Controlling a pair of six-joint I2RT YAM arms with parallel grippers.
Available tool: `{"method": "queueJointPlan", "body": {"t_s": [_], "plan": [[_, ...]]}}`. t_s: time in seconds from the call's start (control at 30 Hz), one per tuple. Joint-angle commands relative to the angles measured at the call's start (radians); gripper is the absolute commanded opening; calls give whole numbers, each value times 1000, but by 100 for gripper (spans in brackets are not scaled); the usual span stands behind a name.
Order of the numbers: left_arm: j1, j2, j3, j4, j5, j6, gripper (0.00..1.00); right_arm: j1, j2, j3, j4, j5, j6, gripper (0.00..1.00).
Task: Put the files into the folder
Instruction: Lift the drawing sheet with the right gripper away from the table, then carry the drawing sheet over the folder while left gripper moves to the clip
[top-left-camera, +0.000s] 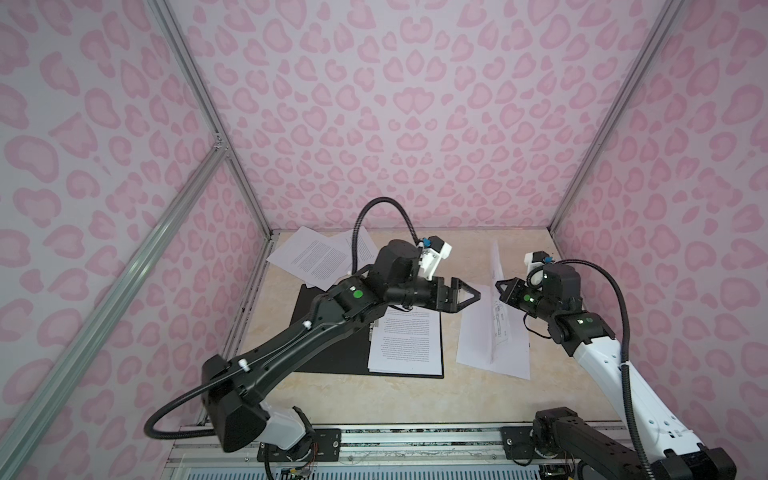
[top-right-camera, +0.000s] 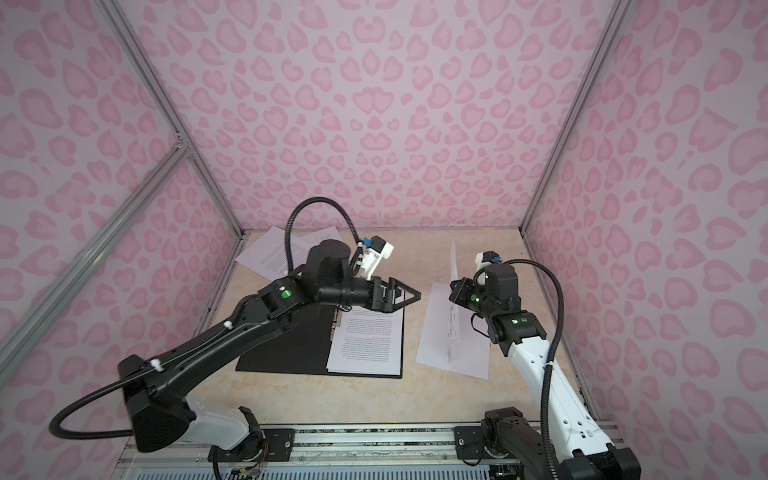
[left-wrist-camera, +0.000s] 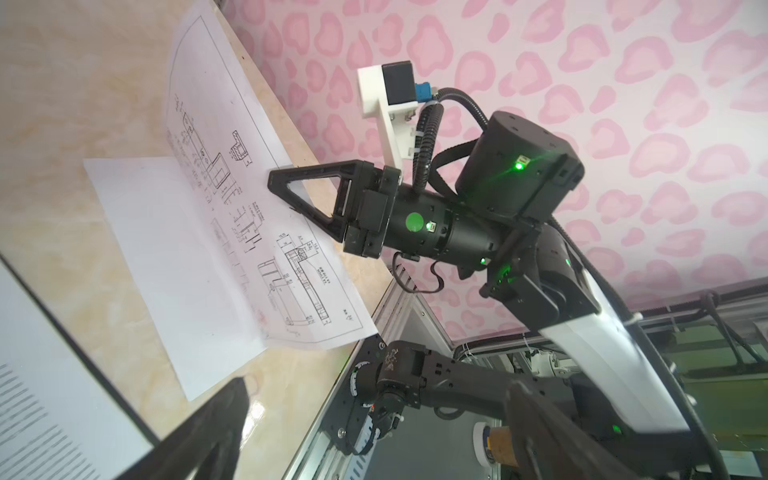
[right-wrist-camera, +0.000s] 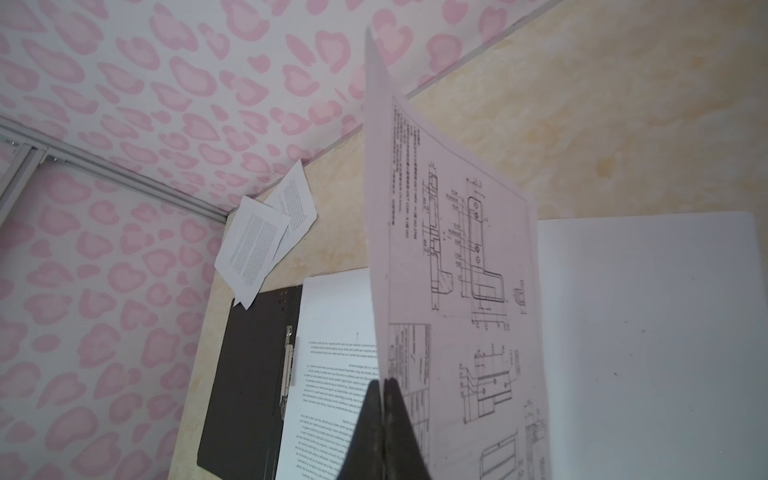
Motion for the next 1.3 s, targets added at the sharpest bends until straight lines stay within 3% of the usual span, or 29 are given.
{"method": "queueJointPlan", "body": {"t_s": [0.0, 0.2, 0.37, 0.5, 0.73, 1.0, 1.27], "plan": [[54, -155, -157, -115, -82, 56, 98, 135, 43, 53, 19, 120, 65, 0], [175, -444, -376, -246, -263, 97, 98, 382, 199, 169, 153, 159, 146, 0], [239, -563, -500, -332, -434, 66, 98, 431, 271, 198, 278, 108, 221, 0], [267, -578, -546, -363, -441, 53, 97, 420, 258, 130, 312, 188, 242, 0], [290, -575, -542, -380, -460, 41, 98, 393, 289, -79, 502, 210, 210, 0], [298, -550, -553, -375, -440, 26, 98, 391, 463, -301, 876, 198, 228, 0], [303, -543, -556, -372, -435, 23, 97, 422, 509, -354, 919, 253, 269, 0]]}}
